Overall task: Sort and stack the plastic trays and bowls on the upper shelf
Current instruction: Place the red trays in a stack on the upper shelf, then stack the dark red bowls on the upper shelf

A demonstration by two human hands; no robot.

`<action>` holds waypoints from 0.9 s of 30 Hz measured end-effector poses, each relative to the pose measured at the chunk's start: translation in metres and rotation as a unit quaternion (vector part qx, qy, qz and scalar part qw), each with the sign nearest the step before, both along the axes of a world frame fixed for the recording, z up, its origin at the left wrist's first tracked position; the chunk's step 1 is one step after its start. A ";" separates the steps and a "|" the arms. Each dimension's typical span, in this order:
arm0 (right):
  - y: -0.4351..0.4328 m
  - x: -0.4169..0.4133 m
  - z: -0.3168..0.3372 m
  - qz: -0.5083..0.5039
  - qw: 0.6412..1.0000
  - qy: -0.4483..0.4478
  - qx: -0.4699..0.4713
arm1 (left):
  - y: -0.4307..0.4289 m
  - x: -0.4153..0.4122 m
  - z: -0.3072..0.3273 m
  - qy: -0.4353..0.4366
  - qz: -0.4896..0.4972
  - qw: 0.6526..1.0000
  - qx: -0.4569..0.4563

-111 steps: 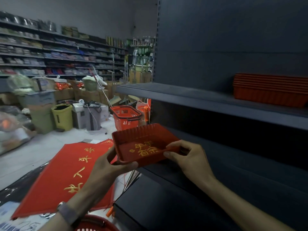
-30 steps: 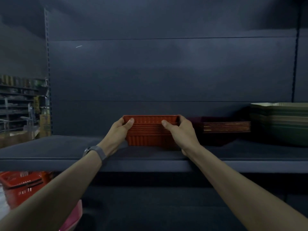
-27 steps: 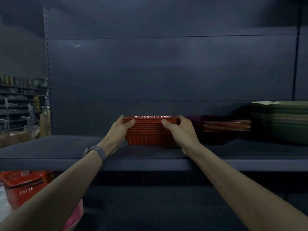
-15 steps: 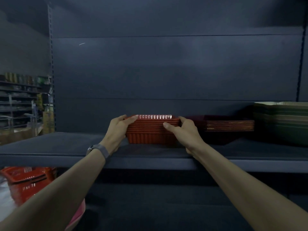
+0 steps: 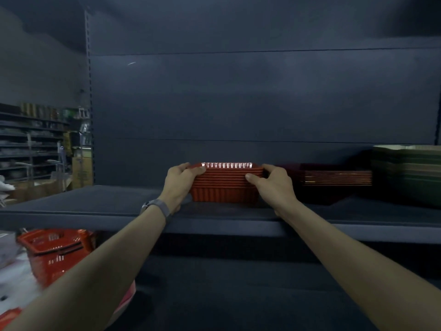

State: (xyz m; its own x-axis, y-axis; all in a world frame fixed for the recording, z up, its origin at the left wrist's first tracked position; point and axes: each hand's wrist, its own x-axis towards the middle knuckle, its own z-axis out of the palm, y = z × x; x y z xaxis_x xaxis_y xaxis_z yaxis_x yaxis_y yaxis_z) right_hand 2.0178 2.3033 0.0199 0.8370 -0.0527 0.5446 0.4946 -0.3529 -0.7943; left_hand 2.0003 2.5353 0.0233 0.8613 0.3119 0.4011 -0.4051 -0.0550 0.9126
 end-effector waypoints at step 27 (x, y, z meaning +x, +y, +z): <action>0.178 -0.133 -0.109 0.254 0.947 -0.071 -0.181 | 0.157 -0.190 -0.134 0.039 0.128 0.983 0.129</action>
